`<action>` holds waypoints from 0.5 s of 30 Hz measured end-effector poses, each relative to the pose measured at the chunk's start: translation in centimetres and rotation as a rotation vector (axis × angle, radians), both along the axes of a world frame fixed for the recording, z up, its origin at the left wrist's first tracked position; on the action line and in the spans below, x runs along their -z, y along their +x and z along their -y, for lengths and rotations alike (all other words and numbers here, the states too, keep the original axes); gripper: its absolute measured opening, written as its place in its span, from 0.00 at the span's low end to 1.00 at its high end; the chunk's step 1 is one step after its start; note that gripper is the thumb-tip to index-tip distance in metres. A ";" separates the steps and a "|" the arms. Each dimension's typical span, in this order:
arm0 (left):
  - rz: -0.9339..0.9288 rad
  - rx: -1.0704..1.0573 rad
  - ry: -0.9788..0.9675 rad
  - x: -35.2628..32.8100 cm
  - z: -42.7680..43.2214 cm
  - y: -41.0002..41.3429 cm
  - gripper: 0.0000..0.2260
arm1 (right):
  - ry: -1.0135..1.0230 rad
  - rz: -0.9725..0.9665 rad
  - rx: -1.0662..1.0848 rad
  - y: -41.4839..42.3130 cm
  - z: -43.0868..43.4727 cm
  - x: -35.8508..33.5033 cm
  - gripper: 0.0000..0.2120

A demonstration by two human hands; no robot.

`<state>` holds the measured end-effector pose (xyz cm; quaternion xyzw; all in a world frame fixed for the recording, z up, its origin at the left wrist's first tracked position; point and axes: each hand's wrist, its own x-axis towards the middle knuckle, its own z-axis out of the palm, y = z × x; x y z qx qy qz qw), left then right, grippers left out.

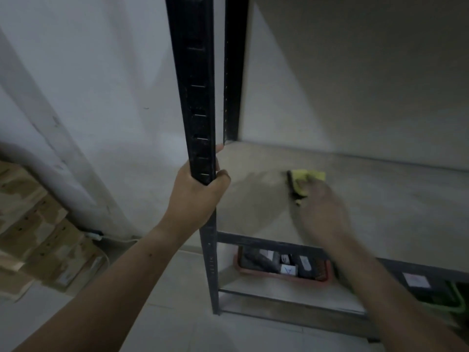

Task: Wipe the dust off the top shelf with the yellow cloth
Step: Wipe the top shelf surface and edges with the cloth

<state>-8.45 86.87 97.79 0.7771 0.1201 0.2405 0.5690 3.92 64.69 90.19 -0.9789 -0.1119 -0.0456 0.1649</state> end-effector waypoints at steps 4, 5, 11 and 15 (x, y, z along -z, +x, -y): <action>-0.022 -0.009 -0.009 -0.1 -0.2 -0.1 0.11 | -0.114 0.012 -0.263 -6.6 -8.3 0.1 0.21; -0.024 -0.010 -0.010 -0.1 -0.1 -0.1 0.11 | -0.101 0.001 -0.363 -7.9 -9.5 0.4 0.23; -0.065 -0.031 -0.041 0.2 -0.2 -0.2 0.13 | 0.008 0.007 -0.651 -11.3 -6.6 0.0 0.30; -0.114 -0.053 -0.054 -0.3 0.0 -0.5 0.10 | 0.136 -0.286 -0.674 -13.3 -2.8 -2.6 0.25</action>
